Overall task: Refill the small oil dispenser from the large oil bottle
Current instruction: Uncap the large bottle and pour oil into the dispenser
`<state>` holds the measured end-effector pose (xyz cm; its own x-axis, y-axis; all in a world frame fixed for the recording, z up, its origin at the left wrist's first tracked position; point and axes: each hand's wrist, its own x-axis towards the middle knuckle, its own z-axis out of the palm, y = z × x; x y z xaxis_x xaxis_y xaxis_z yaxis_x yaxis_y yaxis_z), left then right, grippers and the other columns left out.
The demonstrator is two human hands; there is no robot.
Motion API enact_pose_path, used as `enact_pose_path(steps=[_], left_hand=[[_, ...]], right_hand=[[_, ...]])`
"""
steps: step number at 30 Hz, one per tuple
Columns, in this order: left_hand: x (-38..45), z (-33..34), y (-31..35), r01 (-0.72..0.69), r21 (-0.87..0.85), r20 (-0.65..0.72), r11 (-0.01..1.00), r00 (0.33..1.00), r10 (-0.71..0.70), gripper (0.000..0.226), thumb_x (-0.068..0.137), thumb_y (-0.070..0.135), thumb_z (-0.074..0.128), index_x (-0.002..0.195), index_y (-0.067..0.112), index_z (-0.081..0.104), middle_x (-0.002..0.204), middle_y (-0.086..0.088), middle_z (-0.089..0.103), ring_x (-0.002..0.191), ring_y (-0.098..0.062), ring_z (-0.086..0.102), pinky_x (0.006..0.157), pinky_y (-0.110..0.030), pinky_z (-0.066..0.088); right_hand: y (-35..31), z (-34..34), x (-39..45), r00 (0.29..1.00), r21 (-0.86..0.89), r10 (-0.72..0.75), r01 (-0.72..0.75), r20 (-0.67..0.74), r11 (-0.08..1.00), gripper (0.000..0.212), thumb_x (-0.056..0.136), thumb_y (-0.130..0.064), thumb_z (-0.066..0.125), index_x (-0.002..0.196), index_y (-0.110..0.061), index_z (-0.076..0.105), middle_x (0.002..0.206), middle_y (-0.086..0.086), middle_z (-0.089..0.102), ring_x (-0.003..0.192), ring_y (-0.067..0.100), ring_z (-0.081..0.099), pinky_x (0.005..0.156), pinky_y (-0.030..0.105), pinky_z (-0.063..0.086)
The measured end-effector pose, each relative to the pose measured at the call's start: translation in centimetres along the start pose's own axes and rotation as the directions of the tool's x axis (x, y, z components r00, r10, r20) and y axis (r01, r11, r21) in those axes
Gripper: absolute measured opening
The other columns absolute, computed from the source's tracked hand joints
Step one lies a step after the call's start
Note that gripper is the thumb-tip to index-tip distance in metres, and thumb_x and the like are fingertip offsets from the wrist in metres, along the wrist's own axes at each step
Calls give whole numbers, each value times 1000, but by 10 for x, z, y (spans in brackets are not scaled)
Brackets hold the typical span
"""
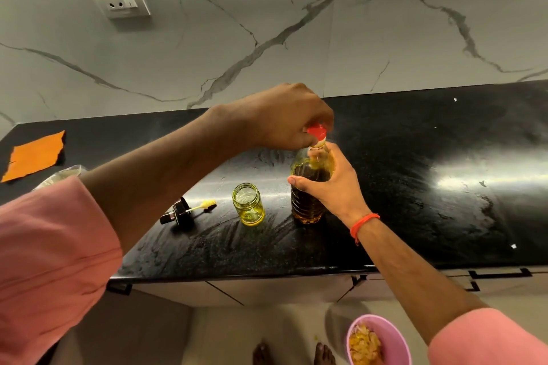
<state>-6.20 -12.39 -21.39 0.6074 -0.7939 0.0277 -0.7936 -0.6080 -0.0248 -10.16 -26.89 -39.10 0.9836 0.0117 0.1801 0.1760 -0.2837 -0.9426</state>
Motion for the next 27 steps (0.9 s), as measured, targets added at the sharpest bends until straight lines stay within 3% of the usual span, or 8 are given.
enact_pose_path(steps=[4, 8, 11, 14, 17, 21, 23, 27], left_hand=[[2, -1, 0, 73, -55, -49, 996, 996, -75, 30, 91, 33, 62, 116, 19, 72, 103, 1, 74, 87, -13, 64, 76, -26, 53], [-10, -8, -6, 162, -268, -121, 950, 972, -200, 26, 88, 33, 70, 111, 23, 74, 92, 12, 68, 77, -1, 60, 67, -6, 40], [-37, 4, -22, 255, -501, -124, 827, 925, -360, 24, 85, 25, 77, 107, 19, 71, 91, 5, 72, 71, 1, 63, 72, -14, 52], [-75, 36, -45, 375, -647, -56, 664, 845, -532, 24, 83, 16, 80, 103, 12, 67, 91, -9, 73, 79, -21, 71, 83, -39, 62], [-117, 83, -66, 582, -595, 38, 554, 709, -704, 25, 81, 19, 84, 99, 15, 67, 91, -1, 74, 86, -15, 73, 89, -38, 61], [-164, 156, -67, 754, -541, 142, 372, 518, -843, 24, 77, 21, 87, 85, 19, 65, 84, 1, 76, 82, -15, 74, 82, -40, 61], [-179, 186, -58, 781, -532, 143, 326, 463, -875, 21, 78, 24, 86, 82, 19, 66, 81, 0, 75, 79, -17, 72, 76, -38, 60], [-192, 224, -38, 806, -482, 73, 344, 428, -901, 15, 81, 31, 78, 82, 23, 66, 85, 2, 74, 86, -22, 70, 73, -38, 57]], right_hand=[[-1, 1, -2, 1000, 7, -12, 12, -6, 1000, 74, 63, -36, 96, 125, -32, 56, 117, -13, 66, 110, 2, 65, 98, 23, 53], [3, 3, -4, 999, 11, -22, 22, -23, 1000, 79, 62, -38, 96, 130, -29, 55, 119, -13, 66, 113, 3, 64, 101, 30, 53], [7, 4, -6, 999, 6, -9, 9, -36, 1000, 84, 60, -41, 96, 131, -29, 53, 121, -12, 66, 114, 5, 64, 102, 33, 54], [7, 4, -6, 1000, 11, 0, 0, -32, 1000, 81, 62, -36, 96, 130, -29, 53, 118, -16, 66, 110, 0, 64, 99, 28, 54], [8, 5, -6, 1000, 6, -3, 3, -26, 1000, 84, 61, -38, 96, 131, -30, 51, 120, -16, 64, 112, 1, 62, 100, 28, 53], [17, 12, -10, 998, 27, 22, -20, -60, 999, 96, 58, -35, 98, 139, -32, 45, 126, -17, 61, 116, 0, 60, 101, 24, 50], [23, 17, -13, 997, 46, 39, -35, -73, 998, 100, 57, -36, 98, 141, -33, 45, 128, -18, 60, 119, 1, 59, 103, 27, 50], [37, 25, -17, 992, 92, 100, -93, -77, 991, 95, 54, -38, 99, 136, -33, 49, 124, -16, 64, 118, 3, 61, 106, 34, 50]])
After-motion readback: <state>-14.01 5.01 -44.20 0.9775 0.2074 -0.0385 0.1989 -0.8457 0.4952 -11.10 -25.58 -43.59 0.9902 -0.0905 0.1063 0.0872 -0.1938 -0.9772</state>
